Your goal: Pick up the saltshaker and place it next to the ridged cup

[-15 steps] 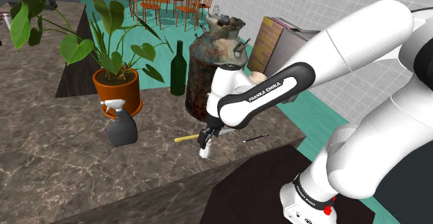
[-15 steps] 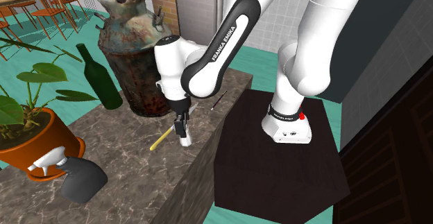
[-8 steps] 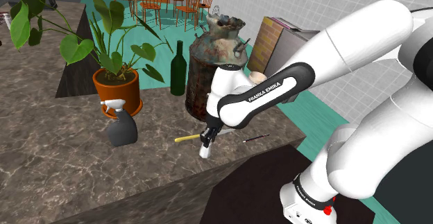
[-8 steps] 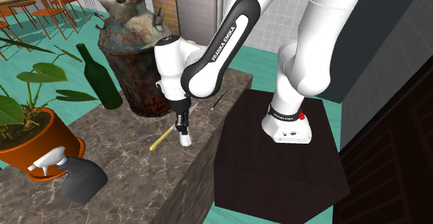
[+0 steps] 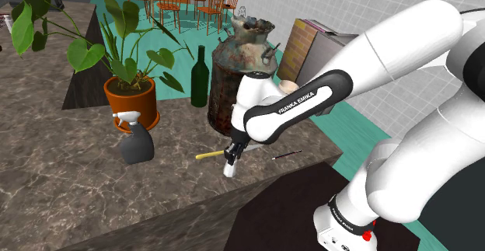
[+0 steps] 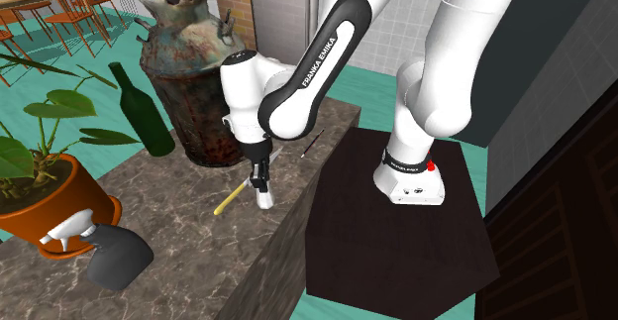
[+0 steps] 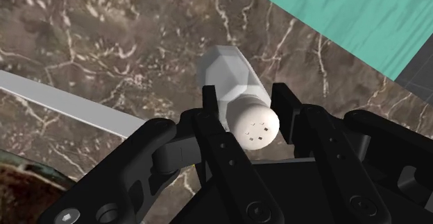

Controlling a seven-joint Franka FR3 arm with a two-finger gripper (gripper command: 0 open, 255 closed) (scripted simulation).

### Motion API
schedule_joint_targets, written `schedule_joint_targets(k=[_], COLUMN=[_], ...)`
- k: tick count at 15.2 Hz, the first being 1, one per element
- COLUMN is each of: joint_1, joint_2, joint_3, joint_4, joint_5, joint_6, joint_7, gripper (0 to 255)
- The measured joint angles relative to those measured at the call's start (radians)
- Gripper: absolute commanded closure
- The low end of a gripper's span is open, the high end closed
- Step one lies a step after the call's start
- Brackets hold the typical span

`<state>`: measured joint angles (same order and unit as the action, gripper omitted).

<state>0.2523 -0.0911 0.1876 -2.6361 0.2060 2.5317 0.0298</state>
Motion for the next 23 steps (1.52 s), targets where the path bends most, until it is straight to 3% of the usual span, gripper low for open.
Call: schedule_joint_targets(k=[23], joint_1=[-0.005], joint_2=[-0.233], joint_3=[-0.017], joint_4=[0.114], joint_5=[-0.016], joint_6=[-0.346], joint_7=[0.028], gripper=[255])
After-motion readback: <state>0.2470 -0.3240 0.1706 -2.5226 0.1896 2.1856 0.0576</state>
